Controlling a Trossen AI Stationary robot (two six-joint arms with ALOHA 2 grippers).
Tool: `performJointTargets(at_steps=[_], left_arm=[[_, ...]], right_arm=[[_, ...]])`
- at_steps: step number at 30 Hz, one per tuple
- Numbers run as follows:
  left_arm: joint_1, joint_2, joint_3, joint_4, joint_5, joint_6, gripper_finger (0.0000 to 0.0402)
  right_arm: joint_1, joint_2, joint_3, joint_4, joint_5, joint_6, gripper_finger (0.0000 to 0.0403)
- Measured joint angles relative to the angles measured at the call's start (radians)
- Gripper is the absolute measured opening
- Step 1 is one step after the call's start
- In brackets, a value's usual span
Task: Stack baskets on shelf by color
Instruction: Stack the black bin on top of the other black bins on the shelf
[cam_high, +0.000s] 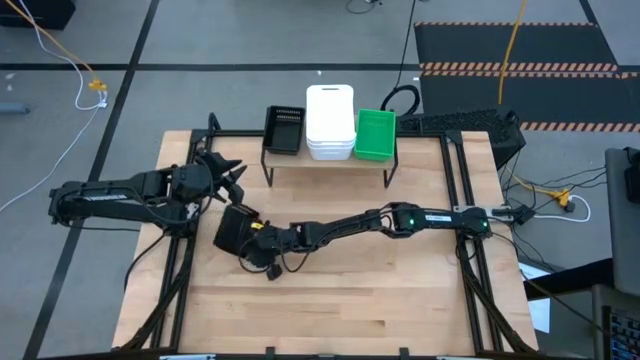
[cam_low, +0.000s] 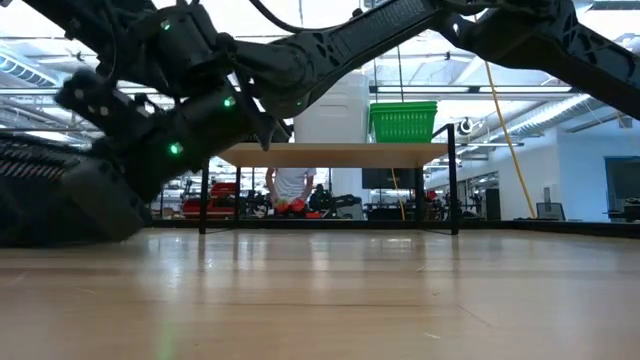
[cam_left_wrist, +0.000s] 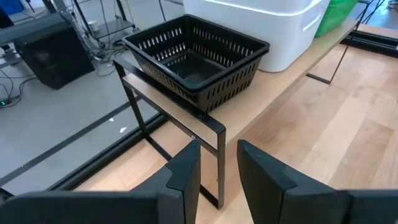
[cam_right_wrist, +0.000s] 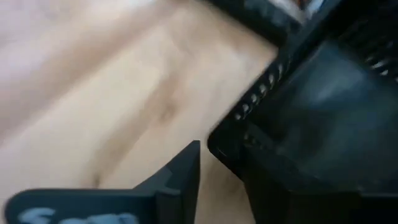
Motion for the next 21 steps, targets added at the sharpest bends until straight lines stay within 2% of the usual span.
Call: performJointTargets(at_steps=[5,8,11,18,21], left_arm=[[0.0,0.0,0.0,-0.002,0.0,0.002,0.0106],[0.0,0.0,0.0,-0.004,0.0,0.002,0.0106],[0.0,0.0,0.0,-0.018,0.0,0.002,0.0106],[0.0,0.0,0.0,-0.046,-0.001,0.001,0.0106],[0.0,0.0,0.0,-0.048,-0.001,0.001,0.0106]], right_arm=[[-0.001,-0.002,-0.001,-0.09,0.13,0.001,0.0044],[-0.002,-0.002,0.0,-0.117,0.144,0.003,0.0007],[-0.002,-0.006,0.0,-0.162,0.142,0.019,0.0003],[0.017,-0.057,0.004,-0.452,0.107,0.022,0.0001],[0.03,-0.081,0.002,-0.536,0.198,0.011,0.0003]])
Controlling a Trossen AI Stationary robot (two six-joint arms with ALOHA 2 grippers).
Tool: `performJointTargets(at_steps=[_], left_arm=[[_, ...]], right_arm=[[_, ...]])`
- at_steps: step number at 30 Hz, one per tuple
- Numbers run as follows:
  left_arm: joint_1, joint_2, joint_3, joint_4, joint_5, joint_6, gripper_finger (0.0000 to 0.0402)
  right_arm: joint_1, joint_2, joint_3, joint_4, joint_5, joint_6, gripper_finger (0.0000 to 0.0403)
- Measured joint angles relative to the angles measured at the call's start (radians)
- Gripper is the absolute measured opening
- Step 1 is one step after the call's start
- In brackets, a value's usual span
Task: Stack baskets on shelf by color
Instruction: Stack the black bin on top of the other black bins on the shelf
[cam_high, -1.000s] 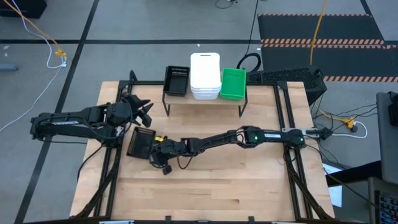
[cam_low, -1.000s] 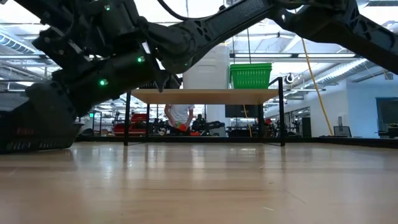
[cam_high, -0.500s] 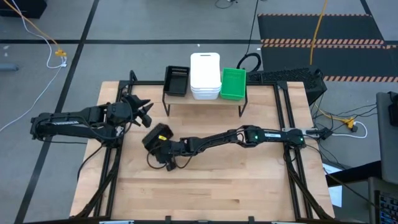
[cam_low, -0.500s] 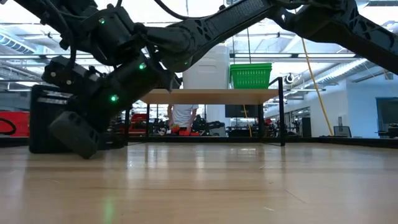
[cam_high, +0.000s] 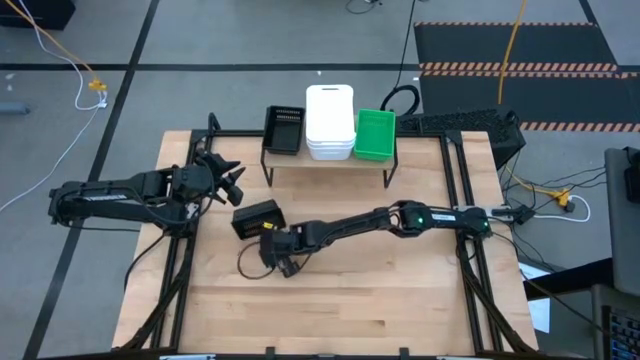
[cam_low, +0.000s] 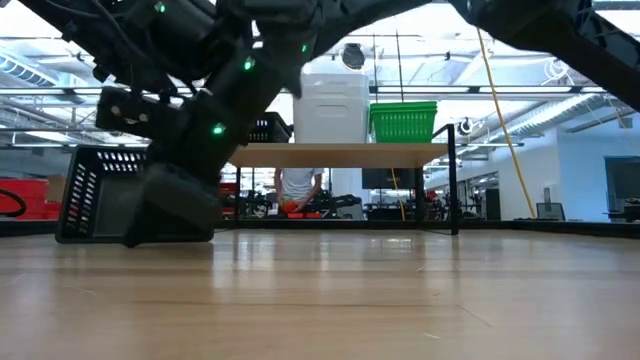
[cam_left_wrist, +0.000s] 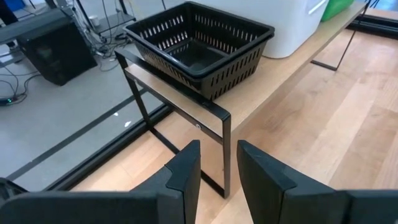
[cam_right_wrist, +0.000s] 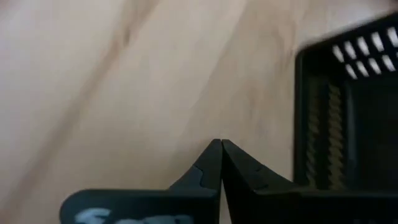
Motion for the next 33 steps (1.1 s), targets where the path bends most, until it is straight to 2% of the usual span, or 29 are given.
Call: performJointTargets(at_steps=[4,9,13,16,19,22,24,29,33], left_arm=[[0.0,0.0,0.0,0.0,0.002,-0.006,0.0106],[0.0,0.0,0.0,-0.006,0.005,-0.007,0.0106],[0.0,0.0,0.0,-0.037,0.006,-0.013,0.0106],[0.0,0.0,0.0,-0.062,0.006,-0.029,0.0106],[0.0,0.0,0.0,-0.085,0.008,-0.043,0.0106],[-0.001,0.0,0.0,-0.1,0.009,-0.051,0.0106],[0.0,0.0,0.0,-0.095,0.009,-0.051,0.0106],[0.0,0.0,0.0,-0.089,0.009,-0.052,0.0106],[0.0,0.0,0.0,-0.089,0.008,-0.052,0.0106]], right_arm=[[0.027,-0.036,-0.006,-0.09,0.185,-0.137,0.0001],[0.041,-0.077,-0.008,-0.176,0.238,-0.231,0.0014],[0.039,-0.089,-0.006,-0.25,0.28,-0.102,0.0032],[0.02,-0.094,-0.007,-0.341,0.352,0.038,0.0054],[-0.017,-0.118,-0.005,-0.467,0.373,0.163,0.0078],[-0.044,-0.126,-0.005,-0.596,0.379,0.191,0.0091],[-0.054,-0.123,-0.007,-0.635,0.378,0.146,0.0093],[-0.031,-0.125,-0.088,-0.581,0.366,-0.073,0.0093],[-0.011,-0.134,-0.195,-0.446,0.406,-0.221,0.0093]])
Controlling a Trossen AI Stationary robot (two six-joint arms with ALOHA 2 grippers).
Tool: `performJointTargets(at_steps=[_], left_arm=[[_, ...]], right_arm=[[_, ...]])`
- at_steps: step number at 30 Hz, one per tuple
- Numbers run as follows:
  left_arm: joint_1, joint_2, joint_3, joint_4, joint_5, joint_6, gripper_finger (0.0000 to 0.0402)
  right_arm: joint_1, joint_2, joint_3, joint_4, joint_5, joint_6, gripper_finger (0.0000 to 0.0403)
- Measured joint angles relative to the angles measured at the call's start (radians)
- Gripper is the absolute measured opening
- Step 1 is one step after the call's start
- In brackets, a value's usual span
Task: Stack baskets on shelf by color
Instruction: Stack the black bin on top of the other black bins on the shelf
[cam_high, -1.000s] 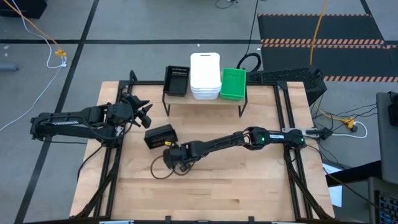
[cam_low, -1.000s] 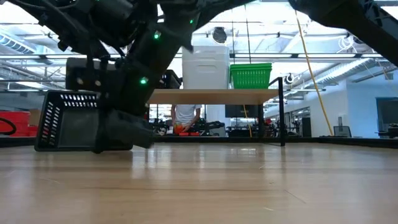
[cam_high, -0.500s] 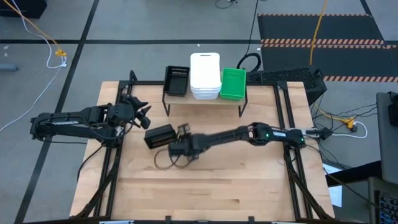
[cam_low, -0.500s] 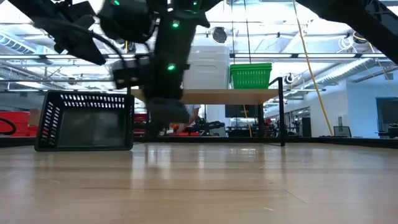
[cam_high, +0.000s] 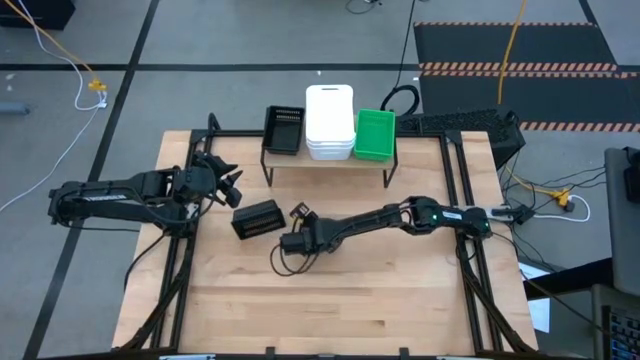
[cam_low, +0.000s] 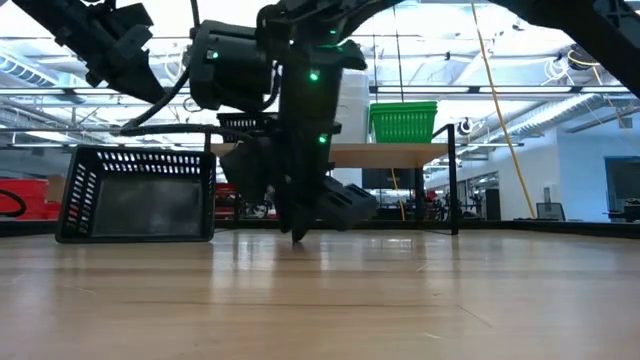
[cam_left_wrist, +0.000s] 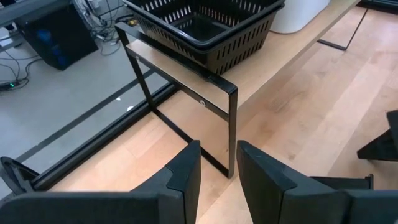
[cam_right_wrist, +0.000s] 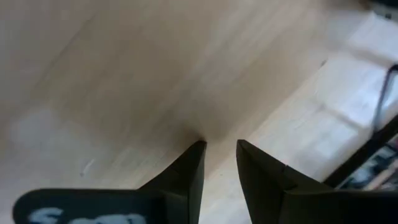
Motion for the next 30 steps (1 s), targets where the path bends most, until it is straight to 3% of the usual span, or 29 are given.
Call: performJointTargets(at_steps=[9,12,21,30], left_arm=[[0.0,0.0,0.0,-0.01,0.0,-0.006,0.0106],[0.0,0.0,0.0,-0.01,0.0,-0.006,0.0106],[0.0,0.0,0.0,-0.013,0.0,-0.001,0.0106],[0.0,0.0,0.0,-0.048,-0.001,0.001,0.0106]], right_arm=[[0.005,0.001,-0.171,0.288,0.21,-0.112,0.0093],[0.002,0.004,-0.183,0.295,0.203,-0.187,0.0093],[0.067,0.004,-0.186,0.521,0.35,-0.6,0.0093],[0.074,0.009,-0.188,0.787,0.326,-0.923,0.0093]])
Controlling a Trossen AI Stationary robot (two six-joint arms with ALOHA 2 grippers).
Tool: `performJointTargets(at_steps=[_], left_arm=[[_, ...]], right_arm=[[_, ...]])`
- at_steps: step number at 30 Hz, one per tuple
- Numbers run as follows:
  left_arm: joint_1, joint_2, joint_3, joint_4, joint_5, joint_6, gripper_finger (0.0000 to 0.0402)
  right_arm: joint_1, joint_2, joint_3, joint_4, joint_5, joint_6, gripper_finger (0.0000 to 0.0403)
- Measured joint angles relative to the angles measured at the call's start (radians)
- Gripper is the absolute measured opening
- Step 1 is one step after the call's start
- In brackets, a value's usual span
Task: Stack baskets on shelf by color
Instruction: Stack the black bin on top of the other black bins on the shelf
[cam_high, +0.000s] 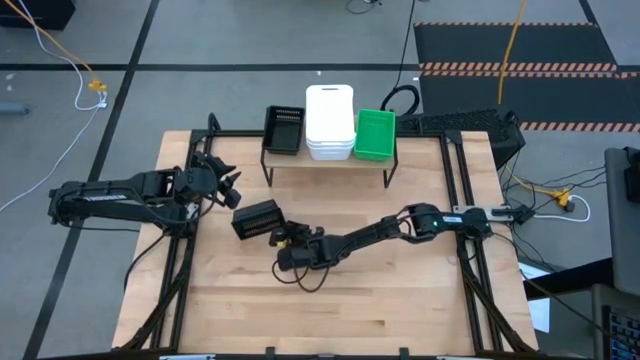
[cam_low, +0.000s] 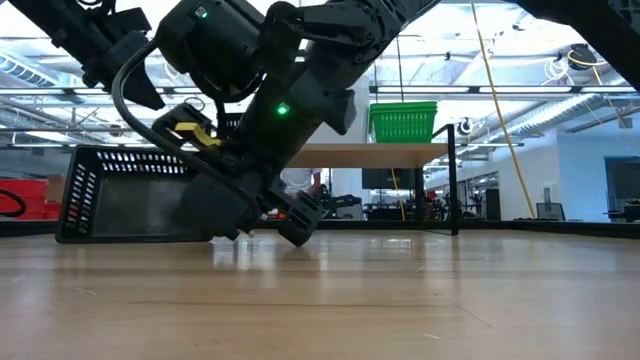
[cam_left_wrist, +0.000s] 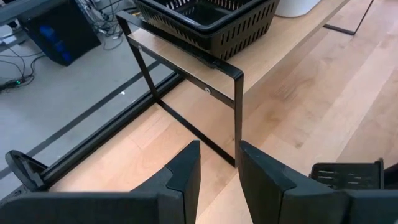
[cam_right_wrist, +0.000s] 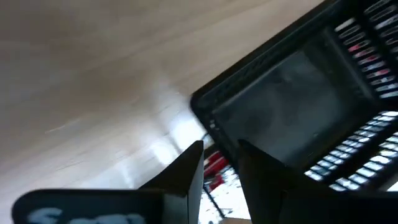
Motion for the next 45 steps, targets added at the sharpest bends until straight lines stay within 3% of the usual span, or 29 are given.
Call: performJointTargets(at_steps=[18,29,34,41,43,45], left_arm=[[0.0,0.0,0.0,-0.01,0.0,0.0,0.0106],[0.0,0.0,0.0,-0.011,0.0,-0.001,0.0106],[0.0,0.0,0.0,-0.012,0.0,-0.001,0.0106],[0.0,0.0,0.0,-0.03,0.0,0.009,0.0106],[0.0,0.0,0.0,-0.038,0.0,0.008,0.0106],[0.0,0.0,0.0,-0.044,-0.001,0.008,0.0106]], right_arm=[[-0.079,0.006,-0.002,0.184,-0.016,-0.239,0.0093],[-0.154,0.005,-0.002,0.266,-0.109,-0.33,0.0074],[-0.178,0.004,-0.002,0.232,-0.108,-0.221,0.0013],[-0.137,-0.013,0.002,0.055,-0.047,-0.054,0.0004],[-0.11,-0.033,0.002,-0.05,-0.08,0.033,0.0002],[-0.083,-0.071,0.001,-0.173,-0.202,0.188,0.0]])
